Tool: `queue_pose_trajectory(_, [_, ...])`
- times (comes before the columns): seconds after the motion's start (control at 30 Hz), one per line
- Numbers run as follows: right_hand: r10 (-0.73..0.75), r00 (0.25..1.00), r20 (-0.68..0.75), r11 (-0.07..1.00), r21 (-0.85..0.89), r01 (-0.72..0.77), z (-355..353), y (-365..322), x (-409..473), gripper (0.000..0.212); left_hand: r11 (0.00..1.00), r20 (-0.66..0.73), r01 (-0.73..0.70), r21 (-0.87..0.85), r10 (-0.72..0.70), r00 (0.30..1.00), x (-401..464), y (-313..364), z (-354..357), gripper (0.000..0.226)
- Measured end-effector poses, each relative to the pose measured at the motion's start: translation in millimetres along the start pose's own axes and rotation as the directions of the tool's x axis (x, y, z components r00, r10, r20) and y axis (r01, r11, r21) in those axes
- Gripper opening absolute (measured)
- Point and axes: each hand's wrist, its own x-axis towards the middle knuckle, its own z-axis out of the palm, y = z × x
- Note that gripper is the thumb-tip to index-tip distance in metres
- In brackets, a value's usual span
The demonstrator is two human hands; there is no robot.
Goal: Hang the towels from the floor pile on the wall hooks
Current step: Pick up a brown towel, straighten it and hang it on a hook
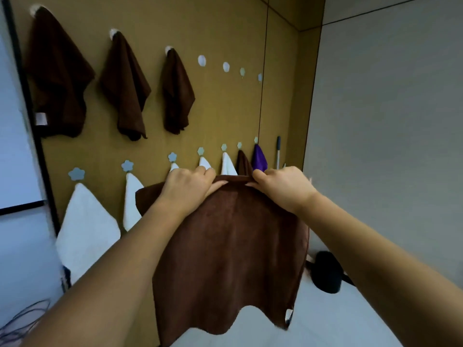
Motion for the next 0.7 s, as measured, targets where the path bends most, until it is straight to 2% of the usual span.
queue_pose_trajectory(0.17, [0.012, 0.993, -0.116, 0.998, -0.056, -0.019, 52, 48, 86, 0.038, 0.995, -0.051, 0.093, 0.036, -0.091, 0.995, 37, -38, 94, 0.054])
queue_pose_trajectory(0.27, [0.066, 0.984, -0.163, 0.998, 0.004, -0.066, 84, 74, 129, 0.038, 0.995, -0.072, 0.098, 0.012, -0.097, 0.993, 64, -63, 148, 0.053])
queue_pose_trajectory(0.37, [0.059, 0.978, -0.202, 0.998, 0.019, -0.057, 122, 98, 156, 0.046, 0.997, -0.049, 0.083, -0.011, -0.083, 0.995, 82, -71, 190, 0.055])
queue_pose_trajectory(0.5, [0.075, 0.971, -0.228, 0.997, -0.013, -0.08, 154, 126, 195, 0.043, 0.999, -0.005, 0.051, -0.017, -0.051, 0.999, 104, -82, 244, 0.057])
queue_pose_trajectory(0.6, [0.039, 0.978, -0.204, 0.999, 0.028, -0.034, 196, 157, 228, 0.045, 0.998, 0.012, 0.046, 0.042, -0.046, 0.999, 124, -91, 288, 0.058])
queue_pose_trajectory(0.7, [0.025, 0.961, -0.277, 0.997, 0.077, -0.004, 238, 184, 257, 0.05, 0.993, 0.033, 0.057, 0.106, -0.061, 0.998, 145, -93, 329, 0.057])
